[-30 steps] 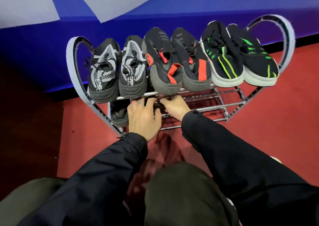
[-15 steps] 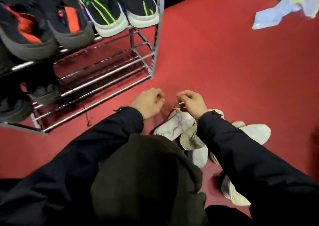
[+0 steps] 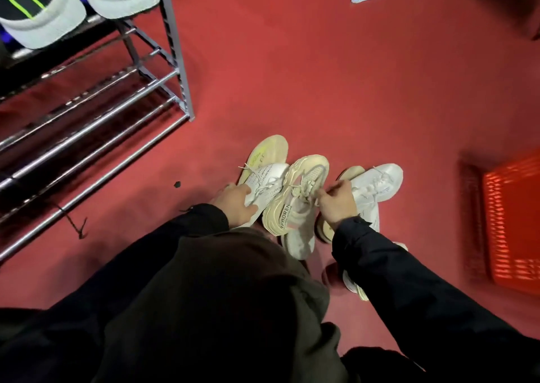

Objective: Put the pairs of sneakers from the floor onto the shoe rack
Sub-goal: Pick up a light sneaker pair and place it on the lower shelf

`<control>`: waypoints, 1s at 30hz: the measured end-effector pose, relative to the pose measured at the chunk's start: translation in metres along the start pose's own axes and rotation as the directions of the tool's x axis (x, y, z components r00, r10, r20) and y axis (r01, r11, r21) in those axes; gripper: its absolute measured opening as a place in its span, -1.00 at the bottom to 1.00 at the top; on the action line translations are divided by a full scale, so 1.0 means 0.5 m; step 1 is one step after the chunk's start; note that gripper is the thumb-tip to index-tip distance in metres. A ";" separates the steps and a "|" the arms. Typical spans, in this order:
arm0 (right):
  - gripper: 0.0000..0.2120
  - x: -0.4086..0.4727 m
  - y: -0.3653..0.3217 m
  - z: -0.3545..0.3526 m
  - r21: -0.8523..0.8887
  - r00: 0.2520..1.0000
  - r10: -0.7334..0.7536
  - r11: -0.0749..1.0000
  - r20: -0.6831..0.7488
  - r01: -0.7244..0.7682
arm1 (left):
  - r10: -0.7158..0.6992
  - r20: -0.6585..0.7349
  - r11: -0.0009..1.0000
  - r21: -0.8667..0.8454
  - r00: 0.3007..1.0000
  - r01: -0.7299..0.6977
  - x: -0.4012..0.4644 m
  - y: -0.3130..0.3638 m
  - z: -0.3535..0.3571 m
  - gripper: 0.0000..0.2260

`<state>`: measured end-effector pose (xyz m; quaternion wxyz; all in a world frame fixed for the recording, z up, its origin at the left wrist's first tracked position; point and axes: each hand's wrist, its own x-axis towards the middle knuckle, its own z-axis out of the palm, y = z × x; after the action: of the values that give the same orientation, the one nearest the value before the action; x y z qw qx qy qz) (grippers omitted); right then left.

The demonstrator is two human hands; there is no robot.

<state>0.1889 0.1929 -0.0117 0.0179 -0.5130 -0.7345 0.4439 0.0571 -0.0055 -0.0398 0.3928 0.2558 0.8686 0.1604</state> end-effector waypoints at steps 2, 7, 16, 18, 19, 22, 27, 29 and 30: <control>-0.39 0.007 0.024 0.023 0.037 0.975 0.174 0.983 0.141 -0.181 | 0.000 -0.003 1.000 0.006 1.000 0.000 -0.001 0.002 0.003 -0.48; -0.64 -0.006 0.026 0.073 0.237 0.916 0.325 0.895 0.235 -0.378 | 0.117 -0.167 0.992 -0.022 0.979 -0.122 -0.021 0.013 0.006 -0.55; -0.83 -0.095 -0.037 0.032 0.379 0.973 -0.129 0.924 0.191 0.048 | 0.136 -0.213 0.795 -0.559 0.967 -0.235 -0.055 0.103 -0.004 -0.56; -0.72 -0.092 -0.050 0.027 0.484 0.949 -0.162 0.875 0.271 0.011 | 0.036 -0.332 0.738 -0.627 0.942 -0.249 -0.053 0.110 -0.009 -0.68; -0.63 -0.088 -0.055 0.024 0.532 0.943 -0.121 0.844 0.310 -0.066 | -0.007 -0.384 0.731 -0.632 0.923 -0.257 -0.052 0.109 -0.015 -0.72; -0.56 -0.068 -0.029 0.021 0.577 0.943 0.054 0.779 0.328 -0.245 | -0.109 -0.445 0.691 -0.677 0.889 -0.254 -0.051 0.090 -0.042 -0.78; -0.79 -0.048 0.029 0.040 0.435 0.968 0.118 0.876 0.223 -0.207 | -0.248 -0.575 0.675 -0.680 0.780 -0.286 -0.061 0.048 -0.098 -0.73; -0.82 -0.045 0.049 0.043 0.352 0.973 0.132 0.916 0.188 -0.192 | -0.244 -0.580 0.695 -0.663 0.777 -0.276 -0.056 0.031 -0.104 -0.73; -0.83 -0.046 0.062 0.041 0.327 0.981 0.139 0.928 0.135 -0.177 | -0.223 -0.570 0.705 -0.655 0.791 -0.273 -0.052 0.025 -0.102 -0.72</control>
<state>0.2128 0.1647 -0.0350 0.0293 -0.5347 -0.6038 0.5905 0.0366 -0.0139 0.0142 0.1547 0.0311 0.8129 0.5606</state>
